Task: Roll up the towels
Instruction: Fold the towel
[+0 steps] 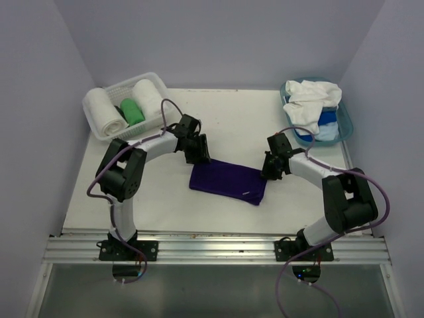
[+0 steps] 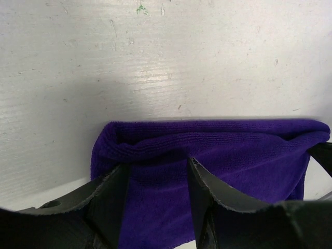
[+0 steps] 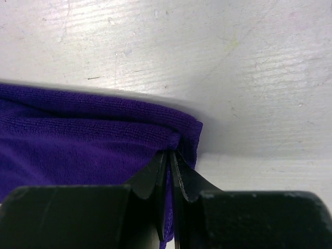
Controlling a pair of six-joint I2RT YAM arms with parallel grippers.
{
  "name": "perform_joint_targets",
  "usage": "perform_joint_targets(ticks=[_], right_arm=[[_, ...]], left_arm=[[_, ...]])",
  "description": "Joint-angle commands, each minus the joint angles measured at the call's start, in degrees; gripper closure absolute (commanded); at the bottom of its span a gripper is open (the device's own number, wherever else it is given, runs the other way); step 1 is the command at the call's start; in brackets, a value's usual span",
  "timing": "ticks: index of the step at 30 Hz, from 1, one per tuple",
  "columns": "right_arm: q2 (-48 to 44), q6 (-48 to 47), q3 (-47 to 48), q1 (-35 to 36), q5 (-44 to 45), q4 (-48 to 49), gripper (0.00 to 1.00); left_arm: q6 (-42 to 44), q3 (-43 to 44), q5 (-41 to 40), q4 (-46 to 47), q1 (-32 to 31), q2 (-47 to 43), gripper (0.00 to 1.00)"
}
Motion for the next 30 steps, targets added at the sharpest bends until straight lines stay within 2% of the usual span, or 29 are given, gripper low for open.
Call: perform_joint_targets(ticks=[1, 9, 12, 15, 18, 23, 25, 26, 27, 28, 29, 30], right_arm=[[0.59, -0.12, 0.46, -0.47, 4.54, -1.26, 0.91], [-0.03, -0.73, 0.28, -0.47, 4.71, -1.43, 0.92], [2.07, -1.35, 1.51, -0.47, 4.36, -0.82, 0.92], [7.08, -2.05, 5.63, -0.47, 4.71, 0.41, 0.92], [14.28, -1.70, 12.83, -0.29, 4.36, 1.03, 0.93], [26.05, -0.91, 30.67, 1.20, 0.42, 2.26, 0.92], [29.05, -2.31, 39.34, 1.73, -4.57, 3.13, 0.91], [31.94, -3.88, 42.18, 1.99, -12.87, 3.83, 0.87], [32.84, -7.03, 45.25, 2.26, -16.43, 2.62, 0.86], [33.45, -10.46, 50.77, 3.22, -14.99, 0.35, 0.82], [33.46, -10.49, 52.47, 3.57, -14.98, -1.94, 0.80], [31.55, -12.06, 53.01, 3.75, -10.71, -3.26, 0.78]], left_arm=[[0.80, -4.00, -0.84, 1.75, 1.40, -0.25, 0.48], [1.15, -7.26, -2.25, 0.08, 1.58, -7.28, 0.47], [1.68, -9.19, -1.73, -0.79, 1.58, -8.34, 0.47], [0.98, -14.89, -0.06, 0.78, 0.35, -10.79, 0.48], [-1.48, -23.32, 0.39, 3.06, -1.66, -15.36, 0.48], [-7.27, -28.71, -0.40, 1.85, -8.25, -25.27, 0.47], [-7.73, -28.01, -0.49, -0.17, -12.29, -27.57, 0.46], [-7.55, -27.75, -0.93, -0.70, -13.18, -30.02, 0.46], [-7.20, -27.92, -1.11, -0.36, -13.80, -31.61, 0.46], [-6.33, -28.18, -2.50, 0.16, -13.63, -34.59, 0.44], [-6.06, -28.27, -3.47, 0.43, -13.63, -35.75, 0.44], [-5.53, -28.10, -3.74, 0.78, -13.11, -36.54, 0.44]])
